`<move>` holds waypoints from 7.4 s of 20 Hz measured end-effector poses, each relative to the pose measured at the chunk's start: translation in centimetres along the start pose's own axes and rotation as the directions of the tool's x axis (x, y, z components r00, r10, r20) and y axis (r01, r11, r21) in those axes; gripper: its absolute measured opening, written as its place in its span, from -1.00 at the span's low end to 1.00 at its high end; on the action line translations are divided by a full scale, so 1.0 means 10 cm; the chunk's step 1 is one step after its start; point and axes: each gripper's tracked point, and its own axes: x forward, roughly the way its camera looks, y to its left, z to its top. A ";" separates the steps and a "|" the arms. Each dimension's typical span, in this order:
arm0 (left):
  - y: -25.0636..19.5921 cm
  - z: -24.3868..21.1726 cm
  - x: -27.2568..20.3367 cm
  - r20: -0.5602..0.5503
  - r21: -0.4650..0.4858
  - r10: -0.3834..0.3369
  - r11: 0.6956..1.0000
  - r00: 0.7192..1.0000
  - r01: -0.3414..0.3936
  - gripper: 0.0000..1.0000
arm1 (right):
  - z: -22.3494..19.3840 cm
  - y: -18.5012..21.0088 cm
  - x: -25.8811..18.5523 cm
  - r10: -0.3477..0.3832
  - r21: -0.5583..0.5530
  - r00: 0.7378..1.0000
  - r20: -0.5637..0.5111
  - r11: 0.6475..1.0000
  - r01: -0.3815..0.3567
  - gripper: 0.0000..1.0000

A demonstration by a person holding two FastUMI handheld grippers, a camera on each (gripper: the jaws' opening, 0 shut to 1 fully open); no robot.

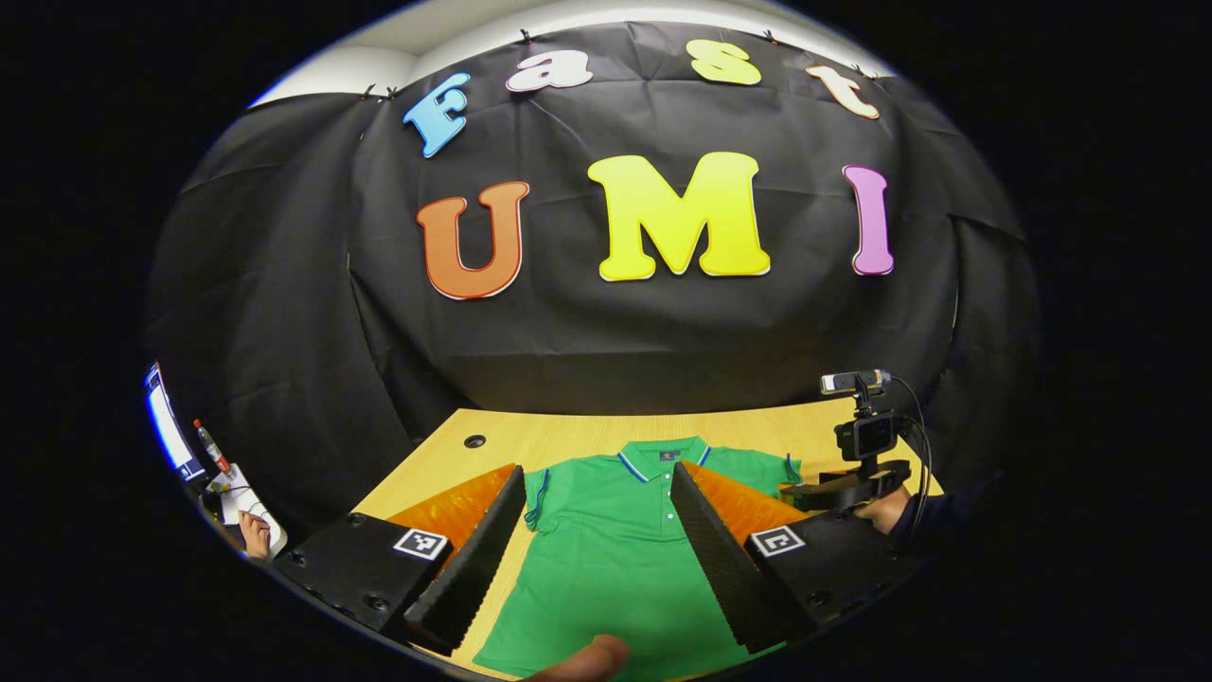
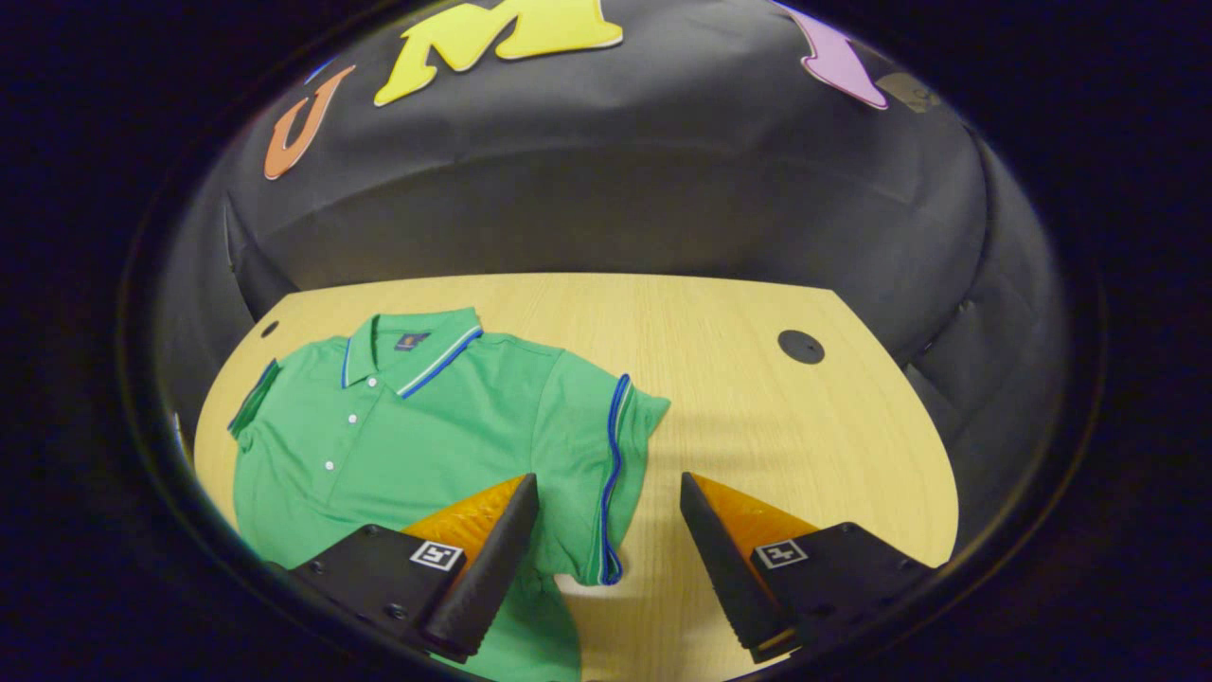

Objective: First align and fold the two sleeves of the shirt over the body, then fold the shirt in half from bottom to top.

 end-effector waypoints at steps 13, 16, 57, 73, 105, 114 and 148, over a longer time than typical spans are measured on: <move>0.01 -0.22 -0.01 -0.073 0.035 0.010 0.999 0.997 -0.008 1.00 | -0.11 0.01 0.10 -0.007 0.075 0.999 -0.045 0.997 0.010 -0.93; 0.03 -0.23 -0.02 -0.077 0.034 0.011 0.999 0.997 -0.008 1.00 | -0.10 0.00 0.08 -0.012 0.060 0.999 -0.043 0.998 0.015 -0.93; 1.18 -0.71 0.68 -0.198 -0.041 -0.026 0.999 0.980 0.018 1.00 | 0.26 1.51 -2.20 0.202 -0.134 0.948 0.247 0.976 -0.173 0.89; 1.00 -2.04 2.42 -0.514 -0.051 -0.080 0.997 0.854 0.063 1.00 | 0.23 0.78 -3.66 -0.109 -0.014 0.932 0.346 0.993 0.121 0.93; 0.78 -1.74 2.64 -0.512 0.109 -0.102 0.977 0.853 0.182 -0.93 | -0.14 0.90 -3.53 -0.114 0.010 0.965 0.235 0.993 0.115 0.94; 0.26 -1.79 2.42 -0.510 0.224 -0.145 0.930 0.848 0.293 -0.93 | -0.35 0.77 -3.60 -0.140 0.051 0.967 0.211 0.990 0.132 0.91; 0.75 -2.72 1.09 -0.630 -0.006 -0.191 0.970 0.753 0.241 0.93 | -1.62 0.67 -2.59 -0.034 0.035 0.981 -0.193 0.999 0.041 0.92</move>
